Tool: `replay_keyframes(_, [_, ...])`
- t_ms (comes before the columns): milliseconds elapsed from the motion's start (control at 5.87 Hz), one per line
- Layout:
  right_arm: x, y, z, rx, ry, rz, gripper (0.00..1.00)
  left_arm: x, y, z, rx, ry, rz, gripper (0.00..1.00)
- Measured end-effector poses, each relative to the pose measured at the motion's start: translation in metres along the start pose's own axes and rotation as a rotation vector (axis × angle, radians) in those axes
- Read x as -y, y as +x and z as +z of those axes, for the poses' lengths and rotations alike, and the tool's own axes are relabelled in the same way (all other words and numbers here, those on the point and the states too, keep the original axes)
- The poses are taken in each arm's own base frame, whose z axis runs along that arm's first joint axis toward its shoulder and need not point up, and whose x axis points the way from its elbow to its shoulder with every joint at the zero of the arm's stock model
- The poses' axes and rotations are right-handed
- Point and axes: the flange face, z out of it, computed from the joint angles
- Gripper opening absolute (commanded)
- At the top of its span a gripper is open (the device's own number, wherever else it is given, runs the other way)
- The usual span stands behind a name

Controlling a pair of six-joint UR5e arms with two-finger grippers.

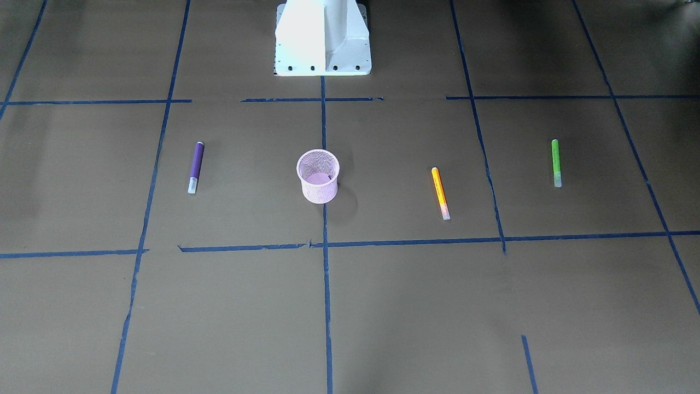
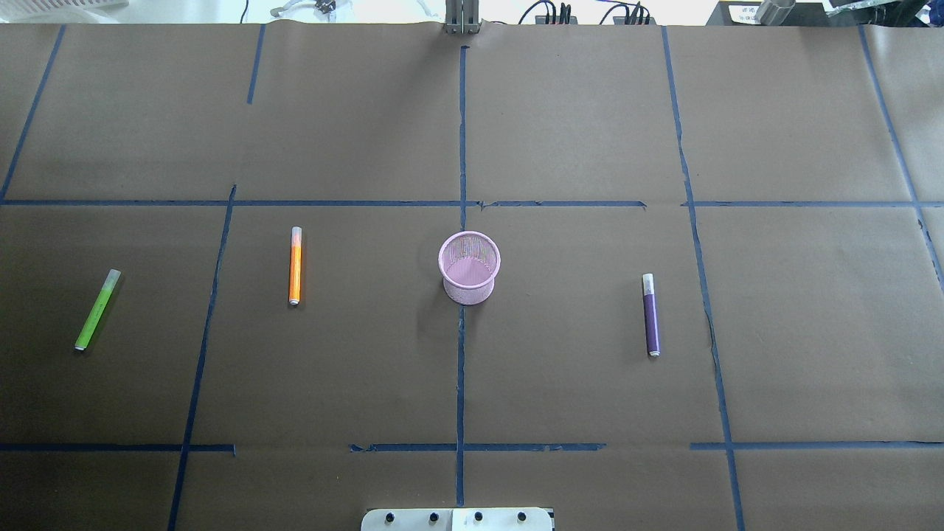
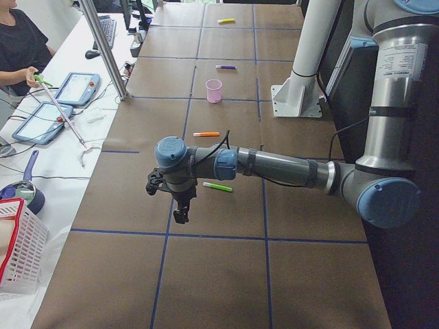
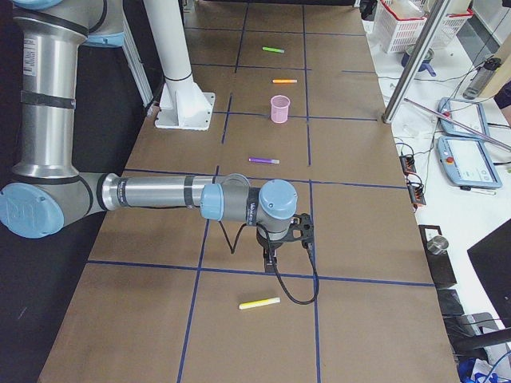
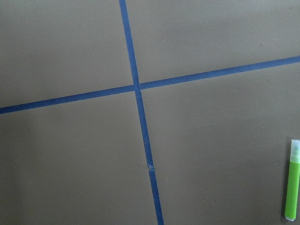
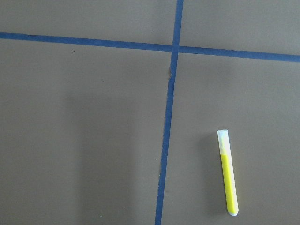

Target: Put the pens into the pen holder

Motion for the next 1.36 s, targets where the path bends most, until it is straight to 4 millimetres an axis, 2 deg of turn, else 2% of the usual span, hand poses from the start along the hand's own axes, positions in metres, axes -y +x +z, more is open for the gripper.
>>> replay_keyframes(511, [-0.005,-0.001,-0.005,0.0,-0.014,0.014,1.0,-0.006,0.01,0.012,-0.002,0.004,0.053,1.0])
replay_keyframes(1023, [-0.005,-0.003,-0.007,0.003,0.002,-0.013,1.0,-0.012,0.019,0.006,-0.002,0.019,0.072,1.0])
replay_keyframes(1193, [-0.005,-0.004,-0.006,0.001,0.011,-0.032,1.0,-0.009,0.032,0.01,-0.006,0.01,0.101,1.0])
replay_keyframes(1364, [-0.002,-0.008,-0.005,-0.003,0.01,-0.05,1.0,-0.003,0.059,0.026,-0.014,-0.019,0.158,1.0])
